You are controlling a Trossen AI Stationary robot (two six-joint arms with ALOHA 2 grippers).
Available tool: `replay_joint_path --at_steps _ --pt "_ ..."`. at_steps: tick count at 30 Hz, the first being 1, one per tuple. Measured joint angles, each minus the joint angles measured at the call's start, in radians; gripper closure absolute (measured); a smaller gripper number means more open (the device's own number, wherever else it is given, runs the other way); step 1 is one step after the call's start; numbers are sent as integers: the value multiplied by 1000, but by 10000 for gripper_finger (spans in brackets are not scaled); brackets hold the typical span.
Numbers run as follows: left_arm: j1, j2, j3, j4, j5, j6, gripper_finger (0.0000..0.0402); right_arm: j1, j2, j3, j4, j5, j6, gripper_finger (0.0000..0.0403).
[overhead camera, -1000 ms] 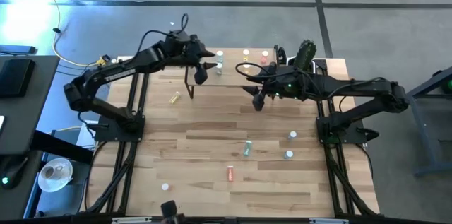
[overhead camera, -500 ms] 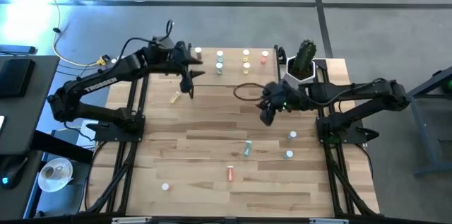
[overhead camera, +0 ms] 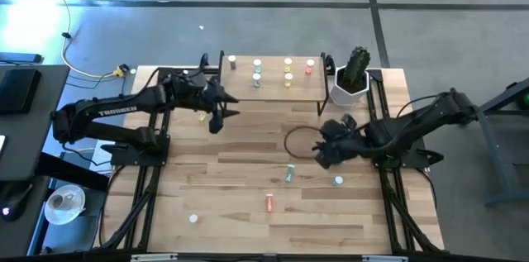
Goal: Pick and place medicine bottles onto shelf by color
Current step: Put the bottom right blue pill bottle on the shelf aligned with the other blue pill bottles
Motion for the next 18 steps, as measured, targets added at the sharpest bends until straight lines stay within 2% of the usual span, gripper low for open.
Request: replay_joint_path --at_steps 5,11,18 --pt "-42 2 -14 30 0 0 220 92 0 -94 33 -9 217 217" --pt "-53 2 -14 32 -2 0 220 227 0 -145 83 -8 388 217" --pt "-53 2 -14 38 -3 -12 220 405 0 -186 112 67 537 217"
